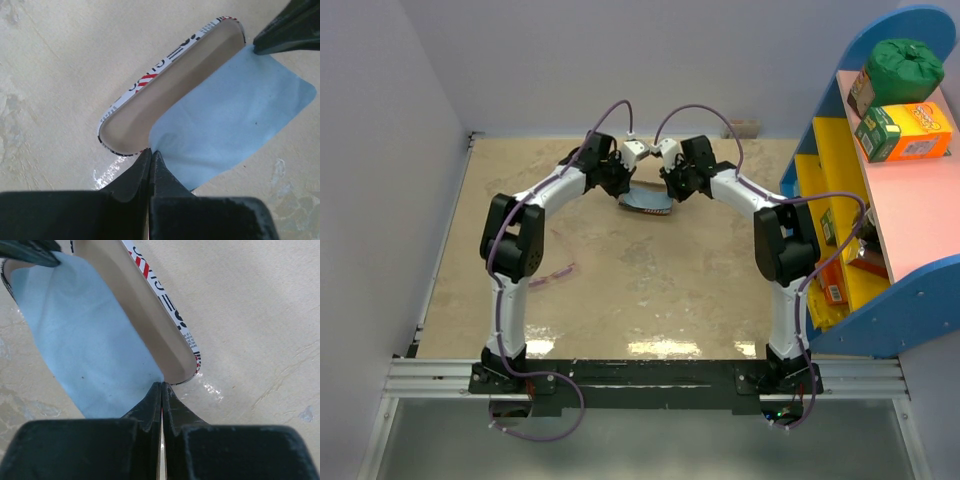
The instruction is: Organize the sunglasses
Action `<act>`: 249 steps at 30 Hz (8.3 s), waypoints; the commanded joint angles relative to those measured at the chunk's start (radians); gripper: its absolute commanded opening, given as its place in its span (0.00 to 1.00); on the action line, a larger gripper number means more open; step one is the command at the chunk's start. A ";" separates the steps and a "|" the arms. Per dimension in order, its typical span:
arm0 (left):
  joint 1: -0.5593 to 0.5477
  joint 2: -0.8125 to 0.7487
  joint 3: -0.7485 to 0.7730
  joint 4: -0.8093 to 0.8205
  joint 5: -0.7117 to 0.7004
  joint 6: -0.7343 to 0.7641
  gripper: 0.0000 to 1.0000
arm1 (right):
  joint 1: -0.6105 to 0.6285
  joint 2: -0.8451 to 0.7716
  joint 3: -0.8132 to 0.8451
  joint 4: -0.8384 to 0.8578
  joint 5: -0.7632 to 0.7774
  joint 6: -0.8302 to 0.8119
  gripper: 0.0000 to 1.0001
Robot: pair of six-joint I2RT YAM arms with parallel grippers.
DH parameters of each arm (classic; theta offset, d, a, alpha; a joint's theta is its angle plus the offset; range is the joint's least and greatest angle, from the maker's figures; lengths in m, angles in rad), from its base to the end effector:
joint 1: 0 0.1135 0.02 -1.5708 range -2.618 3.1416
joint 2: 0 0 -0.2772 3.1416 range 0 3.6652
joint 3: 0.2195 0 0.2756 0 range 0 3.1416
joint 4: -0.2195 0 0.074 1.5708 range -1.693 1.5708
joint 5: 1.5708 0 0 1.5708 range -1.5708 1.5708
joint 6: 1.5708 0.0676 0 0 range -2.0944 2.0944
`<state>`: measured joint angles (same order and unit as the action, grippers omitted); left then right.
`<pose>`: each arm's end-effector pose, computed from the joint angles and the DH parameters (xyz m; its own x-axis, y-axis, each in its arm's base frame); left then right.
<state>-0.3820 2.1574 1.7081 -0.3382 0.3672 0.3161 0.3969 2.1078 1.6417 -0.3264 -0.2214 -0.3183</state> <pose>0.4907 -0.2233 0.1844 -0.4437 0.4909 -0.7497 0.7585 0.6513 -0.0224 0.4806 0.2175 0.1847 -0.4612 -0.5244 -0.7157 -0.6987 0.7118 -0.0712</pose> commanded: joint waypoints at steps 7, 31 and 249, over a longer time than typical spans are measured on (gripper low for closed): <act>-0.005 0.067 0.091 -0.007 -0.060 -0.009 0.00 | 0.013 0.032 0.055 0.052 0.013 -0.018 0.00; -0.005 0.067 0.073 0.060 -0.050 -0.034 0.00 | 0.013 0.021 0.006 0.145 0.037 0.002 0.00; 0.446 -0.982 -0.936 0.173 0.159 0.066 1.00 | 0.174 -0.025 0.073 -0.005 0.349 -0.074 0.97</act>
<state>0.0547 1.1736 0.7715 -0.2001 0.4957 0.3847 0.5522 2.1254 1.6905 -0.3225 0.1928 -0.4110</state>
